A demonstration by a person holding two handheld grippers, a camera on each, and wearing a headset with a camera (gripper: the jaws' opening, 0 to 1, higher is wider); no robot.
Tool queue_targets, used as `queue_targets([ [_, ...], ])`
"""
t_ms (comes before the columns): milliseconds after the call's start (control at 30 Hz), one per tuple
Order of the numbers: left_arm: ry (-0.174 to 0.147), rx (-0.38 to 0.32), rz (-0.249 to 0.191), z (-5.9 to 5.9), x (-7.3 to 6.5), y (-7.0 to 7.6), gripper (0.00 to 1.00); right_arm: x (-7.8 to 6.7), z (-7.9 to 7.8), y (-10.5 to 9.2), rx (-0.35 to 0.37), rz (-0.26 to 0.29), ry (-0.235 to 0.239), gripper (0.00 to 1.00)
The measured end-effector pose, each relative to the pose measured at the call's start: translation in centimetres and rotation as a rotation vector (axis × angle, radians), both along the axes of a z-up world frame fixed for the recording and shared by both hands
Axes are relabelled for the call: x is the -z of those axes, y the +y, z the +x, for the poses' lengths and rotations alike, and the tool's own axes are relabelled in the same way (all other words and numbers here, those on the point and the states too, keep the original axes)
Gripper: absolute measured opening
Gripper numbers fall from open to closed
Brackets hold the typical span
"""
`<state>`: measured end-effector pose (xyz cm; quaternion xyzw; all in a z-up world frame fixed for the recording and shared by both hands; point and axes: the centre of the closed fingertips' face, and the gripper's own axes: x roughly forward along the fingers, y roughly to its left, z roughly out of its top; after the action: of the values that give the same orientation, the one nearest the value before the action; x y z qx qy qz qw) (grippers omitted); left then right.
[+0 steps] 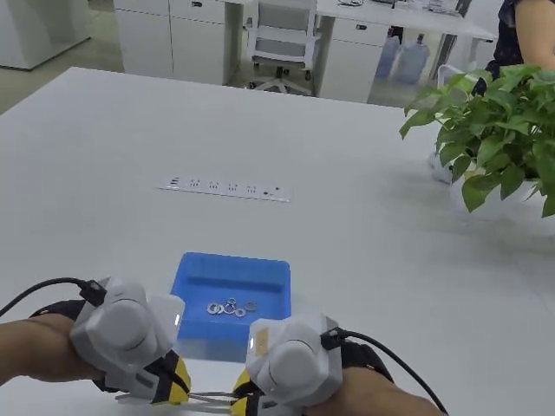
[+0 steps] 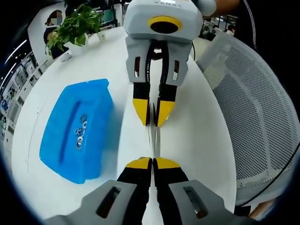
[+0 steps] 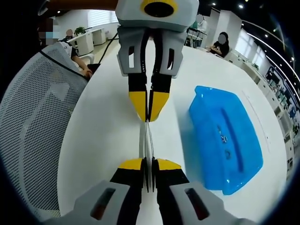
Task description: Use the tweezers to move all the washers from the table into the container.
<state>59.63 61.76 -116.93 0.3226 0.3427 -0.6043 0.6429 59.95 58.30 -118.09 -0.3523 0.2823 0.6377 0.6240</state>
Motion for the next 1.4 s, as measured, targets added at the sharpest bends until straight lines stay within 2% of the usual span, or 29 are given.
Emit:
queue_targets([
  [600, 0.007, -0.006, 0.011, -0.2, 0.8, 0.0, 0.06, 0.2, 0.0, 0.0, 0.033, 0.011, 0.021, 0.12],
  [1100, 0.002, -0.019, 0.010, -0.1, 0.9, 0.2, 0.07, 0.1, 0.1, -0.1, 0.043, 0.013, 0.014, 0.17],
  [1233, 0.000, -0.026, 0.011, 0.0, 0.8, 0.4, 0.09, 0.0, 0.2, -0.3, 0.051, 0.012, 0.013, 0.19],
  [1333, 0.000, -0.041, 0.004, 0.0, 0.6, 0.6, 0.11, -0.5, 0.4, -0.4, 0.062, 0.025, 0.003, 0.21],
  [1400, 0.011, -0.061, -0.003, 0.0, 0.4, 0.8, 0.16, -0.9, 0.7, -0.5, 0.069, 0.029, -0.011, 0.23],
])
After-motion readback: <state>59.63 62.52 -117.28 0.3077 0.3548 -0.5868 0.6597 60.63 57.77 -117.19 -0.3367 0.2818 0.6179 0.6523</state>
